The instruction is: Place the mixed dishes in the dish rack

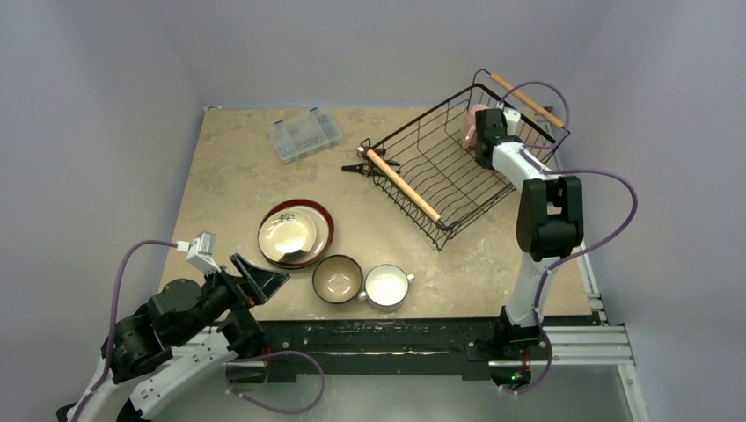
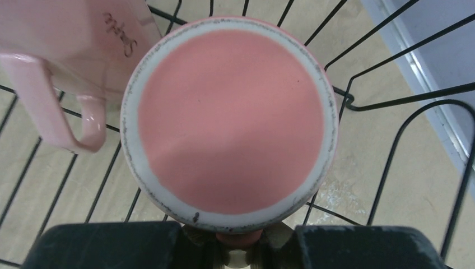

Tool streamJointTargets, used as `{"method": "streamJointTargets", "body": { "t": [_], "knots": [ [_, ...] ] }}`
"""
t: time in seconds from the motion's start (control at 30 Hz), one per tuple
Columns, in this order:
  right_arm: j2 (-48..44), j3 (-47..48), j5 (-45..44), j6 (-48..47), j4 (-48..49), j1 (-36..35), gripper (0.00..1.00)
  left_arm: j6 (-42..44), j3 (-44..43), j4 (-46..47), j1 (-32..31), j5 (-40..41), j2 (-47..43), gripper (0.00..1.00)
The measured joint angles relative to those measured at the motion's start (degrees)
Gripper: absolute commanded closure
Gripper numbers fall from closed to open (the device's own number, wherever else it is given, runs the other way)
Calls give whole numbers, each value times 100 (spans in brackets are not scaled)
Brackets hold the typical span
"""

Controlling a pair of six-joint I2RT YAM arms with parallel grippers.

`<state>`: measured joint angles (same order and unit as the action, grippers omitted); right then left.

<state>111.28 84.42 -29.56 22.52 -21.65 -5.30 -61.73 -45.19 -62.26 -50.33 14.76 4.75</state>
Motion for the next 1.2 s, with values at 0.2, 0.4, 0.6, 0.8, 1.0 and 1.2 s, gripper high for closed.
{"method": "streamJointTargets", "body": {
  "t": [0.2, 0.4, 0.6, 0.8, 1.0, 1.2],
  "knots": [
    [369, 48, -9, 33, -22, 0, 100, 83, -4, -2, 0, 7, 9, 8],
    [374, 63, -44, 37, 76, 4, 97, 125, -4, -2, 0, 22, 72, 8],
    [374, 44, -42, 35, 328, 26, 93, 122, -4, -11, 0, 17, 79, 8],
    [374, 35, -44, 33, 581, 85, 76, 61, -4, -177, 0, 20, -50, 8],
    [374, 188, -87, -59, 798, 125, 52, -57, -4, -321, 0, 17, -203, 8],
    [275, 409, 0, -68, 538, 114, 34, -76, -4, -343, 0, 15, -203, 8]
  ]
}}
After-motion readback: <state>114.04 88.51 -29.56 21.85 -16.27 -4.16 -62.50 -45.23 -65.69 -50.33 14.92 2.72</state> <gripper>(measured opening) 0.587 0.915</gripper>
